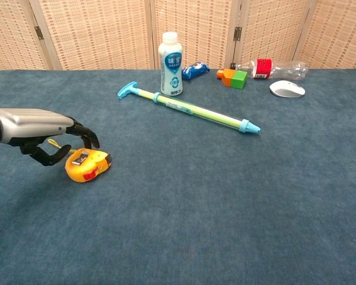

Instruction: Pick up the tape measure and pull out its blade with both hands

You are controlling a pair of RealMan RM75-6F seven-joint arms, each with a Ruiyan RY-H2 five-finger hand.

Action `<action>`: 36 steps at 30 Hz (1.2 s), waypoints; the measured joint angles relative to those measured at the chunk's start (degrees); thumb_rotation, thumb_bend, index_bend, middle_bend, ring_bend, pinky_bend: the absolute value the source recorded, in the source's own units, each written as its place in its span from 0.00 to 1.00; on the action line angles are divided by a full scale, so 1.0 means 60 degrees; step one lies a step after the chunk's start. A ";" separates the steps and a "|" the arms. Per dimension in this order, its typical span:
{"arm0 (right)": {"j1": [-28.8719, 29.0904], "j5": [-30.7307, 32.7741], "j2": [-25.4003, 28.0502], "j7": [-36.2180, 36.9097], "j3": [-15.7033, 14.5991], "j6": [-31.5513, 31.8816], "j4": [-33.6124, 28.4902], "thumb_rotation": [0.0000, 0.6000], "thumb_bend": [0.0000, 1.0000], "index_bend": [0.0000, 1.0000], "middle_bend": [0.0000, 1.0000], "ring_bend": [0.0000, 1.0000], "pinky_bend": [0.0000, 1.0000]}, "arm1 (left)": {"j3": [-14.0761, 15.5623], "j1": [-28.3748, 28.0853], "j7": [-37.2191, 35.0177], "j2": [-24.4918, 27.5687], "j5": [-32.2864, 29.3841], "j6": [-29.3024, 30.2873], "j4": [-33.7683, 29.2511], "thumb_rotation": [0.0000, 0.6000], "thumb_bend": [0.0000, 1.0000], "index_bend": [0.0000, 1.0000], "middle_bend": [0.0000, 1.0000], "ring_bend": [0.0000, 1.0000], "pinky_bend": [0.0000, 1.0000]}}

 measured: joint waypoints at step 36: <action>0.0076 0.0081 -0.0011 0.0034 0.0035 -0.0103 0.0042 1.00 0.38 0.01 0.04 0.07 0.00 | 0.0332 0.0270 0.2363 -0.0653 -0.1777 0.1009 -0.0212 1.00 0.36 0.08 0.09 0.06 0.00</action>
